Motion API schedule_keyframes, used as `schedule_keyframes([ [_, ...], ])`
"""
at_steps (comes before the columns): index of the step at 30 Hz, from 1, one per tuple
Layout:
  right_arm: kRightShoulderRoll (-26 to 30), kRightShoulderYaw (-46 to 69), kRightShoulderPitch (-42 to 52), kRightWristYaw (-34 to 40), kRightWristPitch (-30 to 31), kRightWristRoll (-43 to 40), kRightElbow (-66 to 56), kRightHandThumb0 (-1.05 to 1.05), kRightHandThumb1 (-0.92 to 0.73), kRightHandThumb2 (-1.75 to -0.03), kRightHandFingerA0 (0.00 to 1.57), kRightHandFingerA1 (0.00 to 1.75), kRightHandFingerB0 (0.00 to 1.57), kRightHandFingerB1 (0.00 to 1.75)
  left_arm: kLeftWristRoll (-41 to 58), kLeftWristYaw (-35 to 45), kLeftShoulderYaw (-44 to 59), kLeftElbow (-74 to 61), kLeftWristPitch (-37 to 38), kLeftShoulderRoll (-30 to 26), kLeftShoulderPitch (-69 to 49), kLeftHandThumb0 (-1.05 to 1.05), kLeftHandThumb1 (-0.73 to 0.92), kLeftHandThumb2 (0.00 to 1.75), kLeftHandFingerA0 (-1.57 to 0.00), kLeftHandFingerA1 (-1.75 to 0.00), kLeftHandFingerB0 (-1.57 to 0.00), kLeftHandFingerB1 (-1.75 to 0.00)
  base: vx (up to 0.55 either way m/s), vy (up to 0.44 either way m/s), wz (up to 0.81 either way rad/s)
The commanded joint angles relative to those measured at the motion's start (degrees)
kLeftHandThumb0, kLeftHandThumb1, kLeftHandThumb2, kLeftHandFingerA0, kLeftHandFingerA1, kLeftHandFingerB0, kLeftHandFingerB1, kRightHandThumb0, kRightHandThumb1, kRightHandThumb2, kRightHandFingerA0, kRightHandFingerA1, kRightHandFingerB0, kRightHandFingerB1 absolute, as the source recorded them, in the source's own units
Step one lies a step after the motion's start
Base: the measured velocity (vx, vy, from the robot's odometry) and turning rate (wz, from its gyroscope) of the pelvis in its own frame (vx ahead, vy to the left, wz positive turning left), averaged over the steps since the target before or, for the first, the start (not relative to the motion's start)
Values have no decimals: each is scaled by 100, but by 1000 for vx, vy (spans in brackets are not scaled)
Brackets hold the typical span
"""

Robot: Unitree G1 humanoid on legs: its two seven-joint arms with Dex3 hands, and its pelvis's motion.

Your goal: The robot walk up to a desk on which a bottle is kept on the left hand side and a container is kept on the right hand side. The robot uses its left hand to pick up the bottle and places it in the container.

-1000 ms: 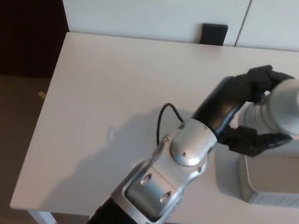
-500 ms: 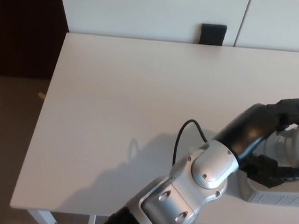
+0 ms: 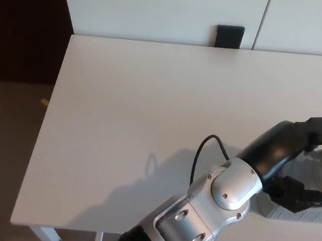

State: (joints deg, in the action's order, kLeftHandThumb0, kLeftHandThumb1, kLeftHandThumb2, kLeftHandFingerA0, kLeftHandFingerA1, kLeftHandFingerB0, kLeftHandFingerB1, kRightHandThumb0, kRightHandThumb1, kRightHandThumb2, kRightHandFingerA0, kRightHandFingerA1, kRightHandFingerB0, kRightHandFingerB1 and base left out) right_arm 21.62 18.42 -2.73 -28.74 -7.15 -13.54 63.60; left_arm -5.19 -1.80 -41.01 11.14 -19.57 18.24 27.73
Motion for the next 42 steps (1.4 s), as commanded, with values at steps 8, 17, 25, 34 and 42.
schedule_keyframes([
  [8,145,-194,-80,123,-242,242,-71,-63,-36,-53,98,49,78,44,1083,-272,424,-121,-718,1594,-621,-8,85,64,-98,-77,-53,-45,0,0,0],
  [17,181,-269,-137,85,-252,258,-49,-69,-35,-53,95,48,83,45,1571,308,953,-390,-1498,1155,-159,-84,53,86,0,-1,0,0,0,0,0],
  [25,192,-368,-150,192,-353,373,10,-69,-37,-53,95,48,82,45,1669,279,996,-573,-1525,1053,-108,-83,49,85,0,-1,0,0,0,0,0],
  [34,177,-475,-230,225,-280,435,3,-66,-36,-53,99,49,82,45,1647,441,1237,-1502,-1634,496,383,-89,57,59,0,0,0,0,0,0,0],
  [42,220,-543,-412,327,-179,512,46,-64,-36,-53,101,49,84,45,2114,659,2586,-4526,-2251,-575,998,-86,59,57,0,0,0,0,0,0,0],
])
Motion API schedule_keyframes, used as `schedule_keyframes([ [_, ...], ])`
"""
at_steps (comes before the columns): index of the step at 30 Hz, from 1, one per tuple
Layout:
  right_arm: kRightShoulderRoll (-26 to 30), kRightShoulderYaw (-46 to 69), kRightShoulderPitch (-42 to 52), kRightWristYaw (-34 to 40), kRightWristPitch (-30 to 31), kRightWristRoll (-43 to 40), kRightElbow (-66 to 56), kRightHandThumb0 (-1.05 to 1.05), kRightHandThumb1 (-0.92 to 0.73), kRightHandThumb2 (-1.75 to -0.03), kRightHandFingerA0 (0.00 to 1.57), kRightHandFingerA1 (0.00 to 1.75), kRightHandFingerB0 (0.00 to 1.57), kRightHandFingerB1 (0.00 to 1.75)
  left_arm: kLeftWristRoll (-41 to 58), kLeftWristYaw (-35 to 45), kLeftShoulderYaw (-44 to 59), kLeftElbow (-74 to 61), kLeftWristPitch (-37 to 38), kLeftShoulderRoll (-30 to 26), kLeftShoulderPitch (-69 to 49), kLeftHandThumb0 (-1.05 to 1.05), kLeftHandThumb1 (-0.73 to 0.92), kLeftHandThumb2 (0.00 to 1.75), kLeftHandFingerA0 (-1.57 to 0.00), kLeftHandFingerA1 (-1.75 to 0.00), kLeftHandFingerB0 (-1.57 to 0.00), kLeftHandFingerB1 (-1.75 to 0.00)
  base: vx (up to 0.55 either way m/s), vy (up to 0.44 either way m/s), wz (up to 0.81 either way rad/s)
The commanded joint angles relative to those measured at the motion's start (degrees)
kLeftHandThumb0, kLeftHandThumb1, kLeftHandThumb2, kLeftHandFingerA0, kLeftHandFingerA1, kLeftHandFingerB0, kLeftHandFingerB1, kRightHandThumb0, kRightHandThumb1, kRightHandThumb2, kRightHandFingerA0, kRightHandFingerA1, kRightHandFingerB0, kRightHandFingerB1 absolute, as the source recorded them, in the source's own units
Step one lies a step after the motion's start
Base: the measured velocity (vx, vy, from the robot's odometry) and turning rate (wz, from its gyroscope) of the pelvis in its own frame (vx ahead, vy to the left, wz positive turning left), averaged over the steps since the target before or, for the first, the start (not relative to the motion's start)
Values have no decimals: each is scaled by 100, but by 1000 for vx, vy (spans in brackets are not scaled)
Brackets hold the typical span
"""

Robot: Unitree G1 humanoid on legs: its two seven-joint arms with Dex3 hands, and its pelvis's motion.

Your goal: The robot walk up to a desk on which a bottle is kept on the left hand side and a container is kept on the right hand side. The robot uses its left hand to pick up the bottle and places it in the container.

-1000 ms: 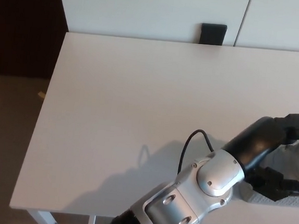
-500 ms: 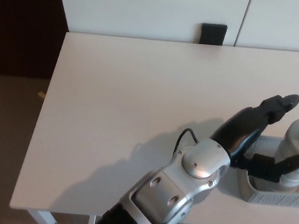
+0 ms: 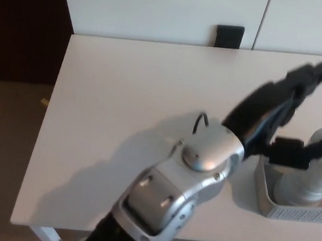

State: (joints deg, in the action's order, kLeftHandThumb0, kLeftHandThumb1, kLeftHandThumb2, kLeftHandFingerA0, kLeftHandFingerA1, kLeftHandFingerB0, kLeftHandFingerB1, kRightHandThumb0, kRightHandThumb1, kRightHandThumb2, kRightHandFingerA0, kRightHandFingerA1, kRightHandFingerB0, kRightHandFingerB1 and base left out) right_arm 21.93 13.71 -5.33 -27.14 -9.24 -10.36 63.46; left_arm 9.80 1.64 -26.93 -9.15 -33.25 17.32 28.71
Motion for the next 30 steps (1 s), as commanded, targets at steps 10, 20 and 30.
schedule_keyframes([
  [10,288,-60,37,49,-93,218,222,-65,-40,-54,98,47,81,44,1849,1384,5560,-3145,446,-2738,-2476,-72,43,75,0,-4,0,0,0,0,0],
  [20,311,63,9,170,-39,159,266,-70,-29,-69,94,55,77,51,1959,1967,7391,-132,1523,-3213,-4242,-55,40,78,0,-22,0,-23,0,0,0],
  [30,349,111,-18,302,-7,168,284,-64,-38,-53,101,49,85,45,1396,1500,7713,3328,2648,-3979,-4727,-55,44,79,-4,-30,-3,-25,0,0,0],
])
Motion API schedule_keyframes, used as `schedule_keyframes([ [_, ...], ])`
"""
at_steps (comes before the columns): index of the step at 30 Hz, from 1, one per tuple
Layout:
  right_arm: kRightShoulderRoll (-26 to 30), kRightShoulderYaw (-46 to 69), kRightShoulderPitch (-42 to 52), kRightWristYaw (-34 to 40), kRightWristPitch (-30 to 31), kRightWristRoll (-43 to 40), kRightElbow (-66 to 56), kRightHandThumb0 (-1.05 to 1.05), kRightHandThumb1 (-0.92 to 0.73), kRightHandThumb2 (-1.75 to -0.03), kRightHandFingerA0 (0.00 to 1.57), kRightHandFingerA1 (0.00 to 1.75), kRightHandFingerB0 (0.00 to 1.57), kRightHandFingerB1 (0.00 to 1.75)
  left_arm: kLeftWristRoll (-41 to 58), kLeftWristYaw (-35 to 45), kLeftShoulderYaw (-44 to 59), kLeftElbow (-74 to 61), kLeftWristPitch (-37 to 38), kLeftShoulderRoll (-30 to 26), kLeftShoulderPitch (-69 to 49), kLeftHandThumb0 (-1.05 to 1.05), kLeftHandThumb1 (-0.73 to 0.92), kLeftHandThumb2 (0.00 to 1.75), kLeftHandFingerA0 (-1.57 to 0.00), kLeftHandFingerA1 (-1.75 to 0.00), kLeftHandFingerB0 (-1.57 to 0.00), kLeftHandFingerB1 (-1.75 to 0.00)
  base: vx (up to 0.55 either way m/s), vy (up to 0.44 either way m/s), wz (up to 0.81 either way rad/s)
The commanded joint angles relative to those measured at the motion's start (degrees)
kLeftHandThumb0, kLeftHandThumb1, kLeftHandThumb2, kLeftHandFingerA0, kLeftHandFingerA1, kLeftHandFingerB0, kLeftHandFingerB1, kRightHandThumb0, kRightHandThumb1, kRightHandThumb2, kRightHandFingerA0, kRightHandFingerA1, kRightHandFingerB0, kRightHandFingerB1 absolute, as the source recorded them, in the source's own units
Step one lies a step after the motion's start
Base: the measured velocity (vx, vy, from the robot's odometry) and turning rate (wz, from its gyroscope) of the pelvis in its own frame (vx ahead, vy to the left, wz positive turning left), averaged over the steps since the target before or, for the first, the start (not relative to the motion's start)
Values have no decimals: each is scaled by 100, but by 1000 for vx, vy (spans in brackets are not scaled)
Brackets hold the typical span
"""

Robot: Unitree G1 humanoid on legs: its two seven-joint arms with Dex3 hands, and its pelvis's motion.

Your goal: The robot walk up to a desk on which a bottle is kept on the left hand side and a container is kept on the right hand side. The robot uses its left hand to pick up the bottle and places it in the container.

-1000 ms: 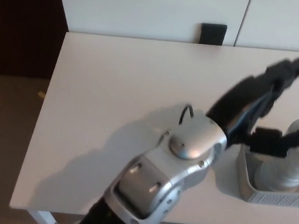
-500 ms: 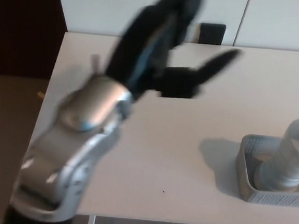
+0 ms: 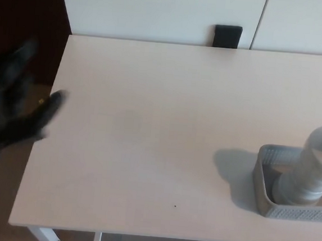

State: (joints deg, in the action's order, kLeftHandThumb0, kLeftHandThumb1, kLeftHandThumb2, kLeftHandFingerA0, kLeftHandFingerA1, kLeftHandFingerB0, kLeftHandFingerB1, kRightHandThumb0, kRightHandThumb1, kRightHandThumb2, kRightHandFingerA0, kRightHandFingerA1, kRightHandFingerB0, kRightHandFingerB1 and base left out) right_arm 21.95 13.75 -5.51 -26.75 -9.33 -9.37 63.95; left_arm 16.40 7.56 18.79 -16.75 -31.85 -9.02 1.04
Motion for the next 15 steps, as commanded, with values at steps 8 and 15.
schedule_keyframes([
  [8,348,121,40,304,-69,75,307,-65,-37,-53,99,49,83,45,616,880,2572,6467,2698,-1438,-1762,-52,36,72,0,-16,-4,-23,0,0,0],
  [15,353,123,21,383,-55,84,331,-67,-37,-54,100,49,82,45,1,631,1751,6961,2727,-1247,-1711,-45,55,56,-3,-35,-8,-30,0,0,0],
])
